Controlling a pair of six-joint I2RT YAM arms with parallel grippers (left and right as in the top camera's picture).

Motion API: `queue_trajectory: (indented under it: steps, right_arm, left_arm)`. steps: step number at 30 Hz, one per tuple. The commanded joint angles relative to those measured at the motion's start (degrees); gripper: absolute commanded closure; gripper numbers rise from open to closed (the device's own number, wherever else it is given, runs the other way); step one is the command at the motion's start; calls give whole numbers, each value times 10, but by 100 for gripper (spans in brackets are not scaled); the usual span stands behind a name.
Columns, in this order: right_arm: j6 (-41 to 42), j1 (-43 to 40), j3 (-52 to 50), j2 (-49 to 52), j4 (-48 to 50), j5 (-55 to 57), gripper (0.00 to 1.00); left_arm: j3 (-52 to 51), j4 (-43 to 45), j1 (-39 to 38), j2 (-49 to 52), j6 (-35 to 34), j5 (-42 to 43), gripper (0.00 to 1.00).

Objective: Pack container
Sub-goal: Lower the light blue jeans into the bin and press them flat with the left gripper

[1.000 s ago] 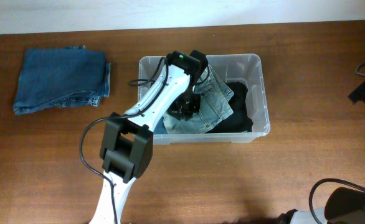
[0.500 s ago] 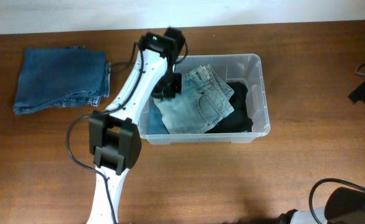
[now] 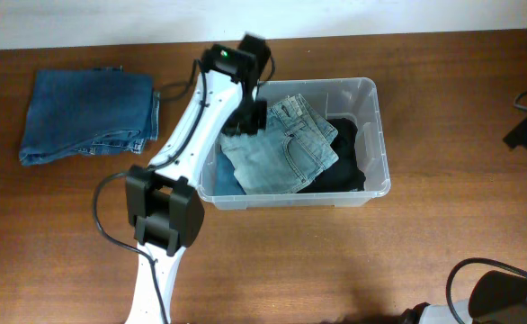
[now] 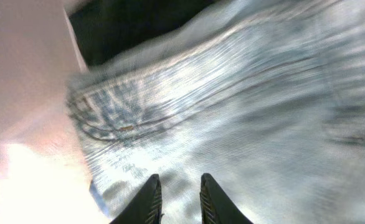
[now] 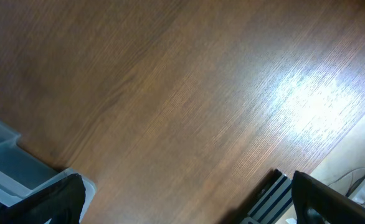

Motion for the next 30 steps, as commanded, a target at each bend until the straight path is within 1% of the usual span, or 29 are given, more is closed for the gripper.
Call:
queue_trajectory:
  steps: [1,4,7,16,17,18,21,24,26,28,30]
  right_arm:
    - [7,-4,0,-4,1,2,1]
    - [7,-4,0,-4,1,2,1]
    - [7,-4,0,-4,1,2,1]
    - [7,-4,0,-4,1,2,2]
    - [7,-4,0,-4,1,2,1]
    - [7,-4,0,-4,1,2,1]
    - [7,-4,0,-4,1,2,1]
    - [7,-4,0,-4,1,2,1]
    - [7,-4,0,-4,1,2,1]
    - [7,-4,0,-4,1,2,1]
    - [7,-4,0,-4,1,2,1]
  left_arm:
    - [71,-5,-30,-3,11,14,78]
    - [62,8,-64,1,10,12,77]
    - [25,37,-90,6,-9,8,75]
    - [-160,147,-133,6,-10,8,74]
    - [-173,156,-133,7,-10,8,72]
    - [-183,163,-133,6,-10,8,66]
    - [-167,162,-129,4,-7,8,62]
    - [-101,137,-120,0,-3,8,59]
    - [-43,115,-112,0,-3,4,55]
    - [-8,110,-100,0,-4,-26,55]
    - [0,110,-87,0,-4,-62,55]
